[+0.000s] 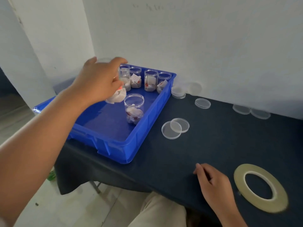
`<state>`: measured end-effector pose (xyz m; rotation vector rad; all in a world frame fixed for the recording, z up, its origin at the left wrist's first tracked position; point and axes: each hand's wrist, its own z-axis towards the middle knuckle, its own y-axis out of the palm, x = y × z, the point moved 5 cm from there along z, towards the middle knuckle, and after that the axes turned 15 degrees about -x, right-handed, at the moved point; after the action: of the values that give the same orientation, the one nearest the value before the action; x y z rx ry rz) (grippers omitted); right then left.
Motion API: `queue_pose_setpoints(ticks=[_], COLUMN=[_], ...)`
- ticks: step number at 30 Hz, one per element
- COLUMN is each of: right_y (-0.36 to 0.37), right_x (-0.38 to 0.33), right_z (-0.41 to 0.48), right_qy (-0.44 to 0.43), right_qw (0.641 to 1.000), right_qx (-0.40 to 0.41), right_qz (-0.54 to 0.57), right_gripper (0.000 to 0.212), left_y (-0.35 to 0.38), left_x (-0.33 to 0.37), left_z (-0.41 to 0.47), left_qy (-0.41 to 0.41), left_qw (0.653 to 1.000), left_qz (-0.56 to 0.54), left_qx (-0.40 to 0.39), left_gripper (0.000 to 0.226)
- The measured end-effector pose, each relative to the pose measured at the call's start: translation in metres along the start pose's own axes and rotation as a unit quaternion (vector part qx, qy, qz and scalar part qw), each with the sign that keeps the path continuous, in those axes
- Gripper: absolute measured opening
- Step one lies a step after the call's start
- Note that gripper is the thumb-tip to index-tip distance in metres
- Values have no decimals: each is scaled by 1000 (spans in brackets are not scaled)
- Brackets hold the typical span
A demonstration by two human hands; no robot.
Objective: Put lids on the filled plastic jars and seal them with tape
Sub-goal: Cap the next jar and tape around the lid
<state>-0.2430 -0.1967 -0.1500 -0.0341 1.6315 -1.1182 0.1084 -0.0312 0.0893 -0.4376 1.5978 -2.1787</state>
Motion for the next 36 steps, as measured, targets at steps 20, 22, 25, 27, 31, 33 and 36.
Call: queue_pose_setpoints(ticks=[20,22,25,27,31,33,36], right_y=[-5,-6,-8,-9,-11,-11,-10], right_x=[2,1,-2,-3,-4,-4,-3], right_z=[1,1,0,-1,-3,-2,-1], right_qy=[-18,-32,-31,-32,-37,-32,-30], right_qw=[991,991,993,993,992,992,993], right_qx=[38,51,60,64,73,69,64], right_qz=[125,117,100,93,93,98,92], right_gripper=[73,80,93,95,95,95,97], left_y=[138,134,146,183,232,236,229], left_x=[263,246,201,178,163,162,164], left_z=[-70,-58,-20,6,13,9,2], left_qy=[425,389,172,4,-77,-68,-55], left_qw=[895,902,929,950,938,946,924], left_qz=[-95,-184,-324,-299,-231,-243,-330], left_qx=[-100,-13,56,-91,-245,-203,-184], left_gripper=[55,45,31,55,103,107,89])
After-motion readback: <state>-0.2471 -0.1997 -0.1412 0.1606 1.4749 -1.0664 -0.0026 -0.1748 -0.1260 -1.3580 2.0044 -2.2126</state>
